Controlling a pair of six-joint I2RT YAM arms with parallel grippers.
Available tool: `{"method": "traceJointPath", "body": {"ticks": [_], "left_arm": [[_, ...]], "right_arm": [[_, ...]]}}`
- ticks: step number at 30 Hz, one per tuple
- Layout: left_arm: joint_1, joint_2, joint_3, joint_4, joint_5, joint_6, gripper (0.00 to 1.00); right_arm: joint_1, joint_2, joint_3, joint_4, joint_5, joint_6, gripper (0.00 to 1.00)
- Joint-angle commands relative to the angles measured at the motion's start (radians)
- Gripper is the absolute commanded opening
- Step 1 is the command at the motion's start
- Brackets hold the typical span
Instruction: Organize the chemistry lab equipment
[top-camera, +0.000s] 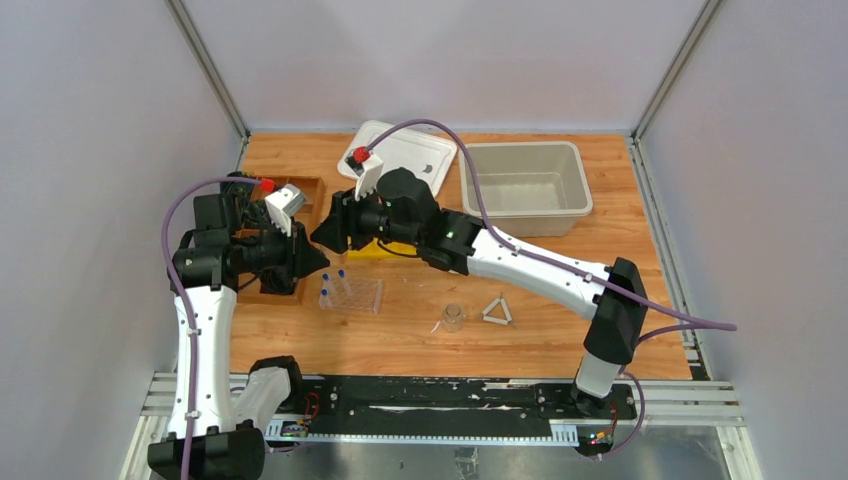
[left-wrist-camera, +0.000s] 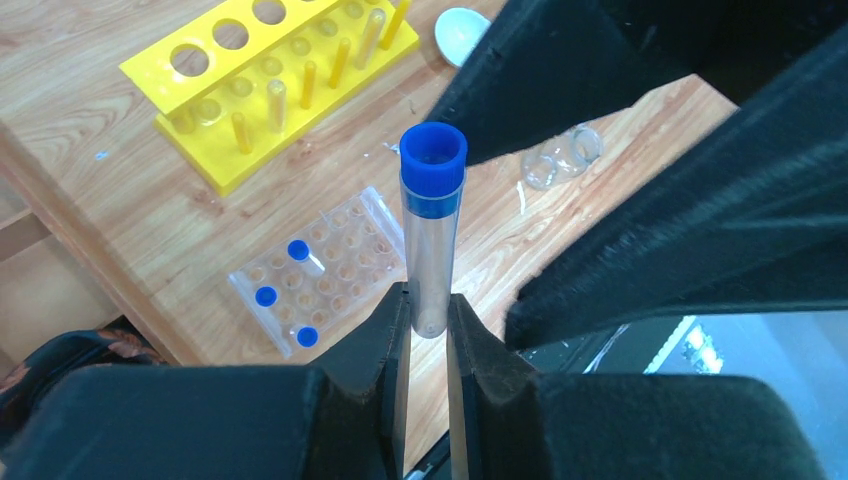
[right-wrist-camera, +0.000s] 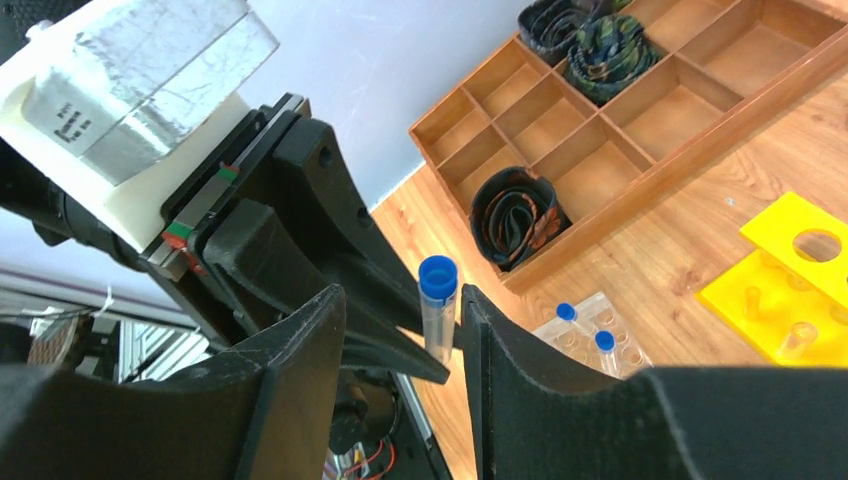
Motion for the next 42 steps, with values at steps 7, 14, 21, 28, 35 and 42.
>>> {"method": "traceJointPath", "body": {"ticks": [7,14,21,28,35,42], "left_arm": [[-0.002,-0.041,0.018,0.003,-0.047,0.058,0.00],[-0.002,-0.058,0.026,0.003,-0.046,0.051,0.00],[-0.002,-0.077,0.022,0.001,-0.035,0.043,0.00],[-0.002,-0.079,0.034,0.001,-0.046,0.033,0.00],[-0.002,-0.066,0.047,0.001,-0.091,0.021,0.48],[-0.001,-0.042,0.088,0.001,-0.221,-0.010,1.00]], "right_arm": [[-0.025,0.007,0.098,-0.191,-0.106,-0.028,0.50],[-0.026,0.014,0.111,-0.203,-0.108,-0.028,0.51],[-0.027,0.048,0.161,-0.202,-0.086,-0.044,0.51],[-0.028,0.095,0.211,-0.214,-0.106,-0.042,0.32],[-0.027,0.043,0.149,-0.220,-0.073,-0.087,0.00],[-0.028,-0.115,-0.108,-0.140,0.052,-0.253,0.00]]}}
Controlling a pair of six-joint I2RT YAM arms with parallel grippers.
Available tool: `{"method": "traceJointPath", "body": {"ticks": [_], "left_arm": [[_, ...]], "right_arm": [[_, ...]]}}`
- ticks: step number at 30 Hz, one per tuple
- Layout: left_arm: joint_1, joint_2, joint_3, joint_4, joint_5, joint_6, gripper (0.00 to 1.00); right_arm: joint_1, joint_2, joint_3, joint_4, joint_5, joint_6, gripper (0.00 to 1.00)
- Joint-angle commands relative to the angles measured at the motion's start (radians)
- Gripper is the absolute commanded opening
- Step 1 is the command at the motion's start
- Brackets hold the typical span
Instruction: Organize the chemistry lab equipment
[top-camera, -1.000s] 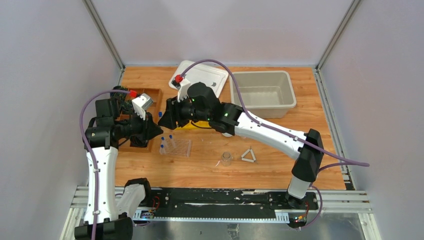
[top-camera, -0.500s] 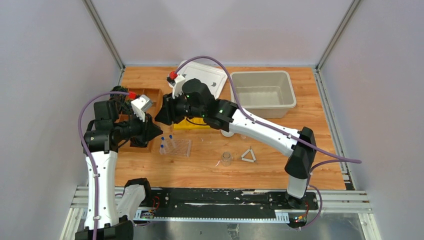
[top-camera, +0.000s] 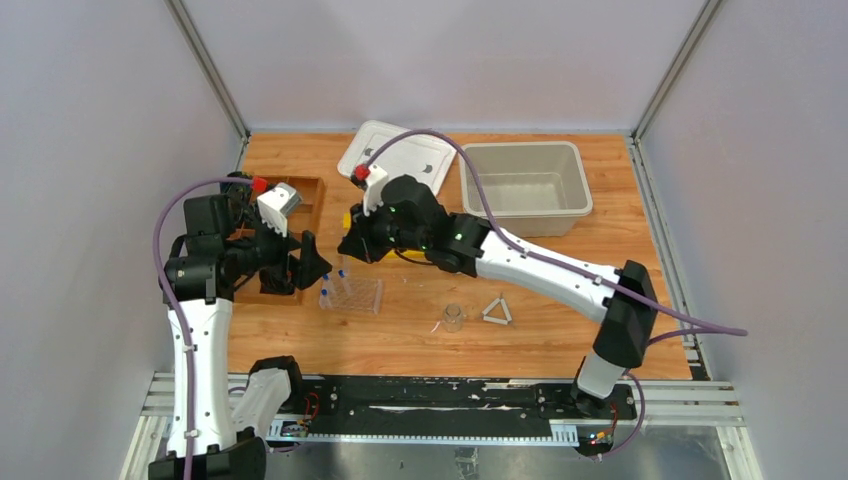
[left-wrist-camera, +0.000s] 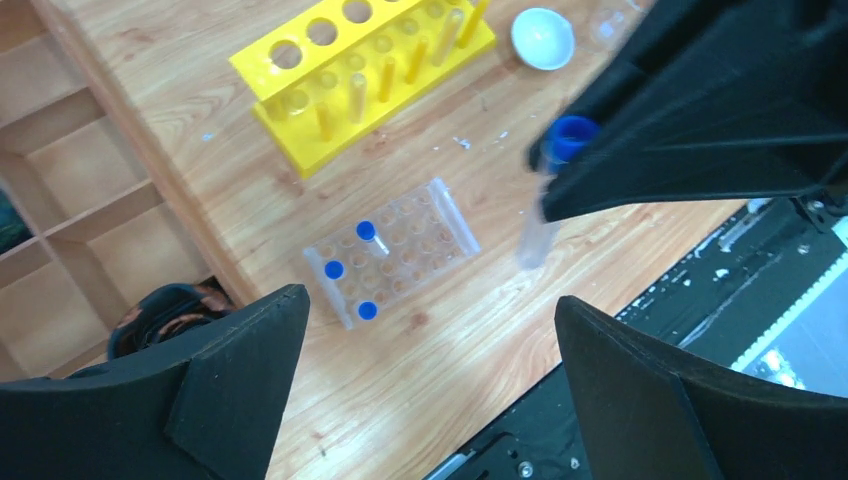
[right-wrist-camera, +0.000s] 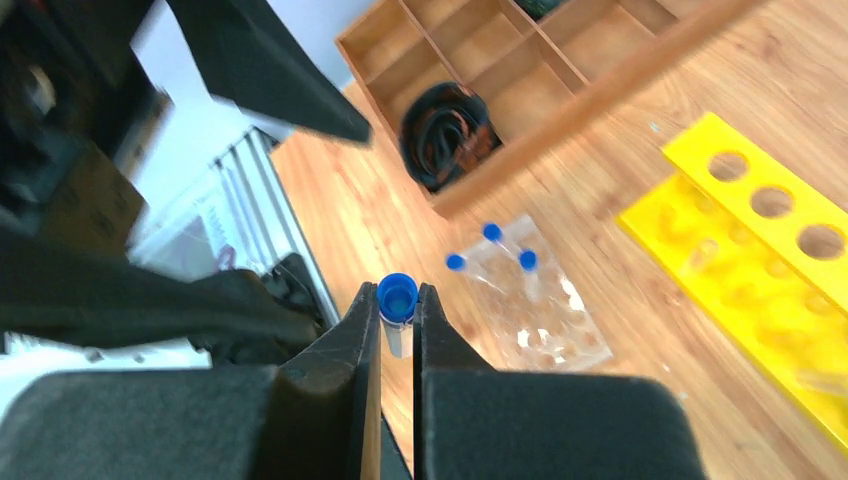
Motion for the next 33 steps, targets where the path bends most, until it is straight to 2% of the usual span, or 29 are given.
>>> {"method": "traceJointPath", "body": {"ticks": [1,5,12,16,23,33], "left_arm": [[-0.001,0.017,0.053,0.010,-0.111,-0.026,1.00],[-0.001,0.058,0.073,0.012,-0.199,-0.068,1.00],[0.000,0.087,0.094,0.012,-0.244,-0.114,1.00],[0.000,0.083,0.103,0.011,-0.260,-0.120,1.00],[0.000,0.071,0.100,0.010,-0.271,-0.112,1.00],[0.000,0.068,0.092,0.010,-0.259,-0.111,1.00]], "right_arm": [[-0.008,-0.140,-0.200,0.114,0.085,-0.140,0.00],[0.010,-0.172,-0.401,0.310,0.099,-0.218,0.00],[0.096,-0.068,-0.496,0.531,0.152,-0.376,0.00],[0.114,-0.004,-0.527,0.678,0.162,-0.387,0.00],[0.127,0.091,-0.527,0.740,0.180,-0.356,0.00],[0.128,0.145,-0.552,0.783,0.233,-0.362,0.00]]}}
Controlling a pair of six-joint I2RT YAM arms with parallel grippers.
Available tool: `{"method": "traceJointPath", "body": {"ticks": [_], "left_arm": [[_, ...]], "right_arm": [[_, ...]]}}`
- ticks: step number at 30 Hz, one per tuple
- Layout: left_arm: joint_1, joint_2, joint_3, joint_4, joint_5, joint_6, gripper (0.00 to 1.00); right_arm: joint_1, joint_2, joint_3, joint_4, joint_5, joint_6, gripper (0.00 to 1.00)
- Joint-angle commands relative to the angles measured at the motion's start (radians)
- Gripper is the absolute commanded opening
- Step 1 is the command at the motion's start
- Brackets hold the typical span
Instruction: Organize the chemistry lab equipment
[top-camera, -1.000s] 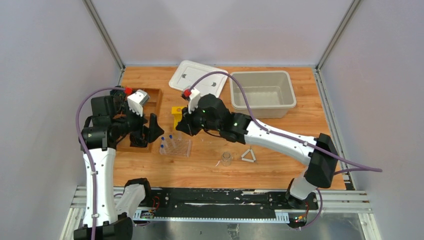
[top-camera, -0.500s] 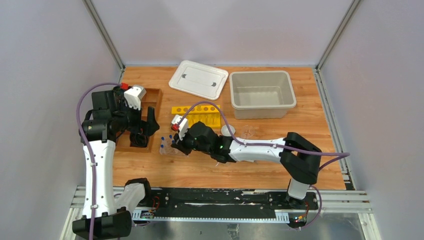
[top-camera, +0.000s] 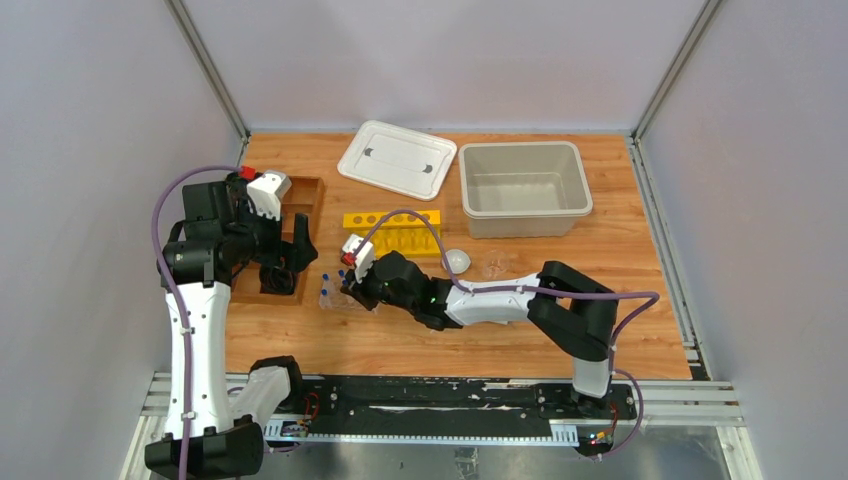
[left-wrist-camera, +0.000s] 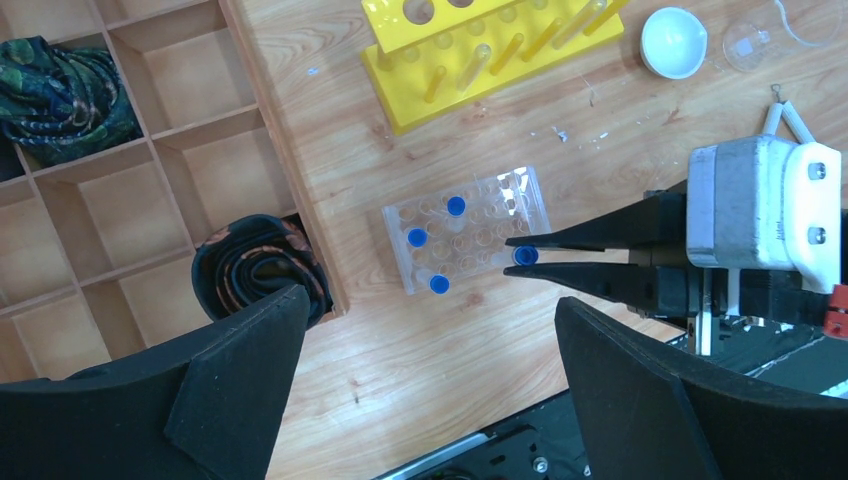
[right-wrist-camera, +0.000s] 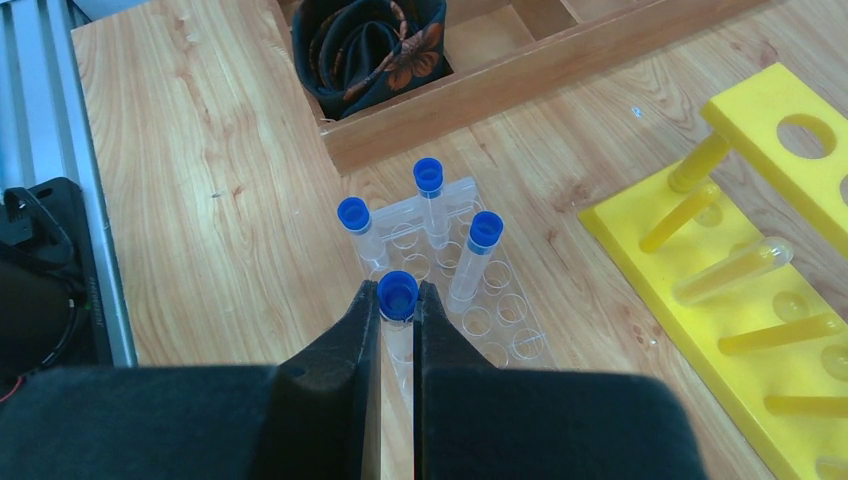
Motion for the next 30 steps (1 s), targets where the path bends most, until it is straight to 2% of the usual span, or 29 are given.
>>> {"method": "traceJointPath", "body": {"ticks": [1,30], "left_arm": [[0.001,-0.015,0.017,0.008,0.004,-0.001,1.00],[0.000,-0.016,0.023,0.008,0.001,0.009,1.00]], "right_arm": [[0.014,0.025,-0.013,0.060,0.048,-0.016,0.00],[0.014,0.095,-0.052,0.091,0.059,0.009,0.00]]}}
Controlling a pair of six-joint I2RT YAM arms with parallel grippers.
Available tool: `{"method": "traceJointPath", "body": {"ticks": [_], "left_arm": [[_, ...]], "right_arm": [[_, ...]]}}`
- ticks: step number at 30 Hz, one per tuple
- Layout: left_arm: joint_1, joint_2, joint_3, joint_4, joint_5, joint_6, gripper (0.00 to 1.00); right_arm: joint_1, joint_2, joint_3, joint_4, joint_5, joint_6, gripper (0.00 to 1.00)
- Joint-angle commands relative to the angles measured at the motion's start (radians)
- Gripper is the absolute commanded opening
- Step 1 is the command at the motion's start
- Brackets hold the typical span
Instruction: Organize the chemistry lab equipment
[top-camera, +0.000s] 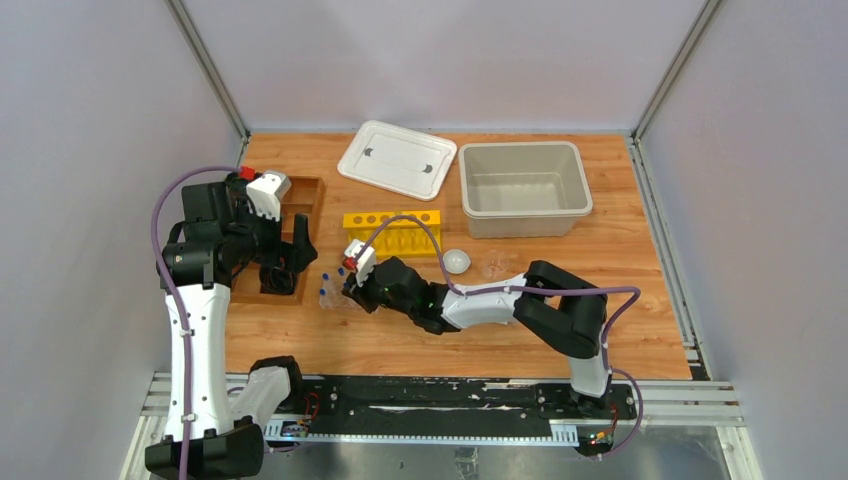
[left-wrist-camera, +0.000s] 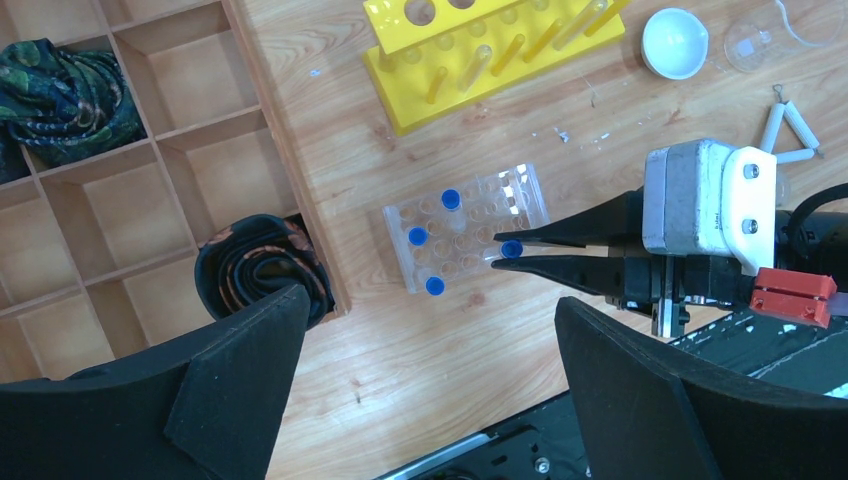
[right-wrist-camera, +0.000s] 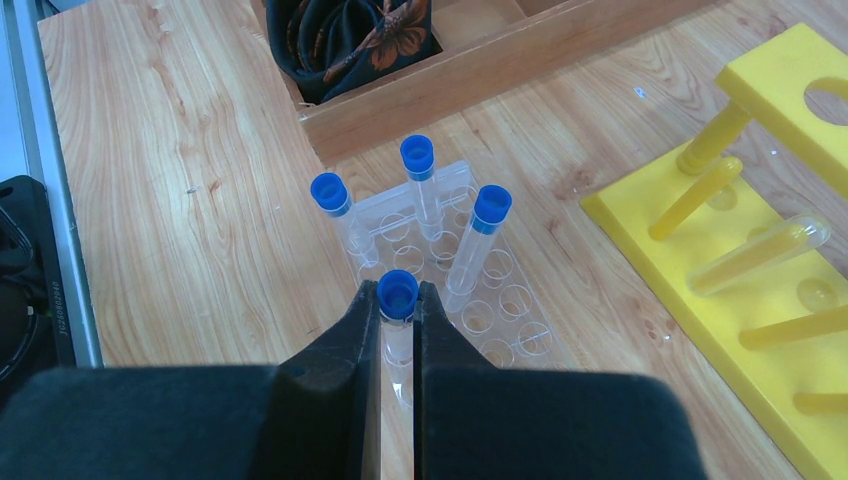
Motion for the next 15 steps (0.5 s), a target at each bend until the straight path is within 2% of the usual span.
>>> {"method": "traceJointPath", "body": {"ticks": [1,7,11,15], "left_arm": [[0.000,-0.009,0.023,0.008,0.002,0.007,1.00],[0.001,-0.012,0.027,0.008,0.001,0.010,1.00],[0.001,-0.010,0.035,0.008,0.004,0.004,1.00],[0.000,-0.013,0.043,0.008,0.004,0.004,1.00]], "right_arm": [[0.014,0.029,-0.033,0.003,0.035,-0.004,0.00],[0.014,0.009,-0.106,0.107,0.072,-0.009,0.01],[0.014,0.017,-0.105,0.117,0.062,-0.017,0.02],[0.014,0.017,-0.106,0.115,0.049,-0.010,0.12]]}}
